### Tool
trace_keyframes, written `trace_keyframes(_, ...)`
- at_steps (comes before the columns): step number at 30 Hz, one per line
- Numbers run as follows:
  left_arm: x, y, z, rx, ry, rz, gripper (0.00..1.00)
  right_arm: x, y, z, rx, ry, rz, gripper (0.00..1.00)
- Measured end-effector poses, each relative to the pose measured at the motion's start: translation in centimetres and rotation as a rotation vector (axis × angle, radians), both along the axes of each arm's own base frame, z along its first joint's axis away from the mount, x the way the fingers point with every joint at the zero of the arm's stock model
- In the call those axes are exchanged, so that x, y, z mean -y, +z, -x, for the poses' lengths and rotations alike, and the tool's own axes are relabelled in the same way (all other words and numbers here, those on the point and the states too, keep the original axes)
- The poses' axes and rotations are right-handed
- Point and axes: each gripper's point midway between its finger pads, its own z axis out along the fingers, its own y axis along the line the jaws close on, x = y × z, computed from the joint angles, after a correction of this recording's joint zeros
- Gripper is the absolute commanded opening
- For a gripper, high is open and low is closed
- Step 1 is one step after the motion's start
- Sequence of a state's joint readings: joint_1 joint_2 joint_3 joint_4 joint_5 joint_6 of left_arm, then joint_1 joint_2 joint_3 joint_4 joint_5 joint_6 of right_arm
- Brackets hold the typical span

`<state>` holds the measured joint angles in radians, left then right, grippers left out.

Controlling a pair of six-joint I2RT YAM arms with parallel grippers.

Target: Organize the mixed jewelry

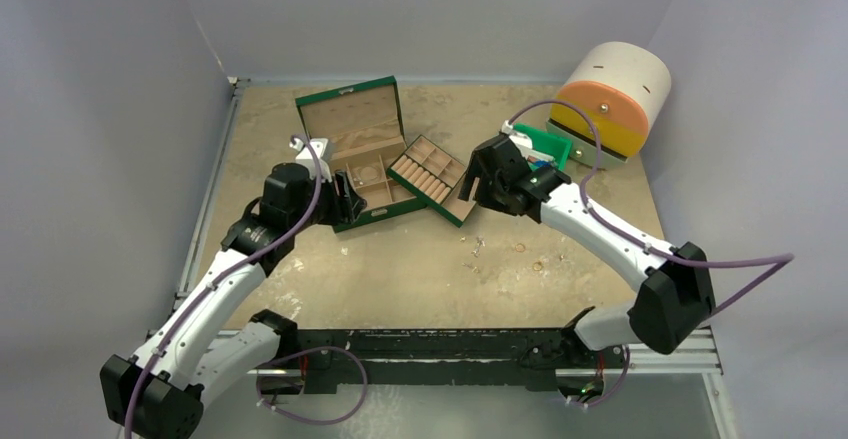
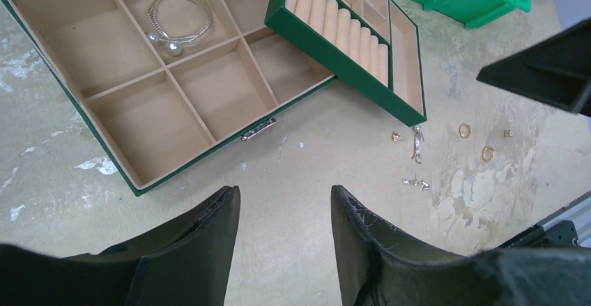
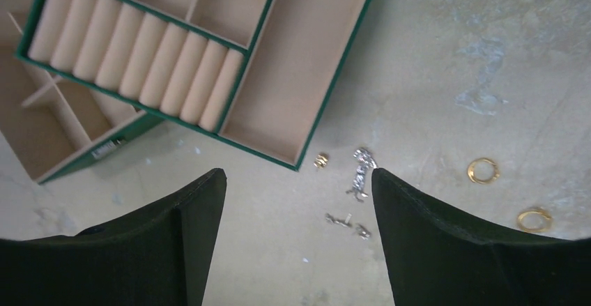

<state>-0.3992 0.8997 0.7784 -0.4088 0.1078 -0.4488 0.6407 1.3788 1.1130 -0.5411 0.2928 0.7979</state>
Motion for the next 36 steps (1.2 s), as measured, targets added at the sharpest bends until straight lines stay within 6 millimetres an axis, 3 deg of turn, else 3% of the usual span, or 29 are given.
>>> trace_keyframes(6, -0.3, 0.5, 0.1, 0.021, 0.011, 0.002, 0.50, -1.1, 0.1, -2.9, -0.006, -0.149, -0.103, 0.71)
trace_keyframes(14, -0.7, 0.6, 0.0, 0.028, 0.030, -0.007, 0.51, -1.9, -1.6, -5.9, -0.047, -0.289, -0.158, 0.59)
trace_keyframes(20, -0.8, 0.5, -0.1, 0.028, 0.036, -0.011, 0.51, -2.2, -3.3, -8.3, -0.078, -0.352, -0.178, 0.56)
trace_keyframes(36, -1.3, 0.2, 0.0, 0.020, 0.057, -0.029, 0.51, -3.7, -7.5, -9.4, -0.194, -0.369, -0.202, 0.44)
